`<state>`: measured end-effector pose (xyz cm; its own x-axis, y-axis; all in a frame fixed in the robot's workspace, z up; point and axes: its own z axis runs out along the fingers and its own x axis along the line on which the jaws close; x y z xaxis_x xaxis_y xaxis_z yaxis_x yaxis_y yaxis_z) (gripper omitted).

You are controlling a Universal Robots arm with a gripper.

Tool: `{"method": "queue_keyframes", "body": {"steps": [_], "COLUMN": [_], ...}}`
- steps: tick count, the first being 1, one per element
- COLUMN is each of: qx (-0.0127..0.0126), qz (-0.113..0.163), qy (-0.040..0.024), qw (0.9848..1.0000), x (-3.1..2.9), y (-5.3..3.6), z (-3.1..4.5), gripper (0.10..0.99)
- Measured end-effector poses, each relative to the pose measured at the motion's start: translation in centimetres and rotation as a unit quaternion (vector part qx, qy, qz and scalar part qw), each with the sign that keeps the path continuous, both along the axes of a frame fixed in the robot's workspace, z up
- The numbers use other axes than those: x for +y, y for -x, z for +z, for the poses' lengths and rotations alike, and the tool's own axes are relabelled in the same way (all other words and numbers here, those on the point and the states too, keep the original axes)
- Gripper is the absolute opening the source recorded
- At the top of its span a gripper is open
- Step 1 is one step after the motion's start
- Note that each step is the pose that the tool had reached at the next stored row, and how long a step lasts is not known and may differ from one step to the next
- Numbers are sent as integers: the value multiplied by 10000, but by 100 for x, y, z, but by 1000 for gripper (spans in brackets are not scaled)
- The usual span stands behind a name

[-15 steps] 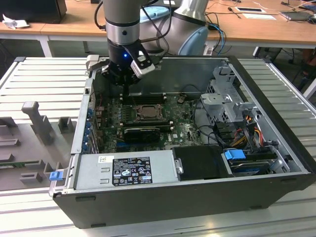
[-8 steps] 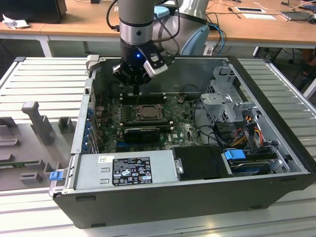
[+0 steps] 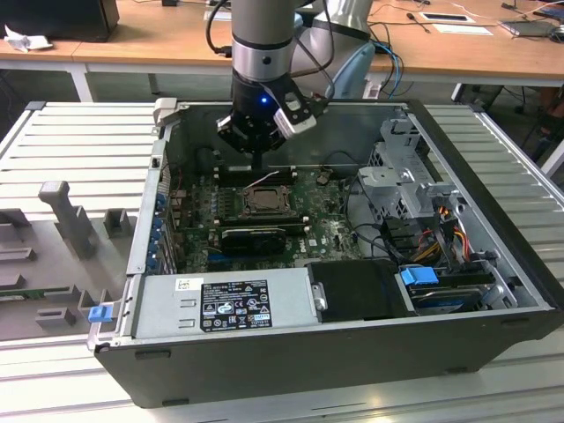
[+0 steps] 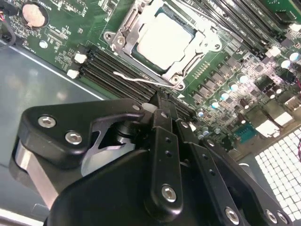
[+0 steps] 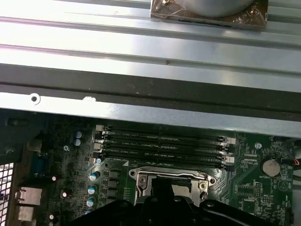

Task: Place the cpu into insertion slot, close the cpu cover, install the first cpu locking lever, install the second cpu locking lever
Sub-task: 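Install the first cpu locking lever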

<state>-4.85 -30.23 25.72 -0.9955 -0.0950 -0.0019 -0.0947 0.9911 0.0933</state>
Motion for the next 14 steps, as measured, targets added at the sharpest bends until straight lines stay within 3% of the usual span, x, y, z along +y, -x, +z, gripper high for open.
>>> {"method": "queue_keyframes", "body": {"steps": [2,4,9,14], "qx": [0,-2,-1,-1], "qz": [-17,-80,-96,-139], "qy": [-88,-135,-136,-136], "qw": [10000,9999,9999,9998], "x": [-3,-3,7,24], "y": [-2,-10,-71,-98], "z": [-6,-24,-170,-220], "gripper": [106,106,106,106]}}
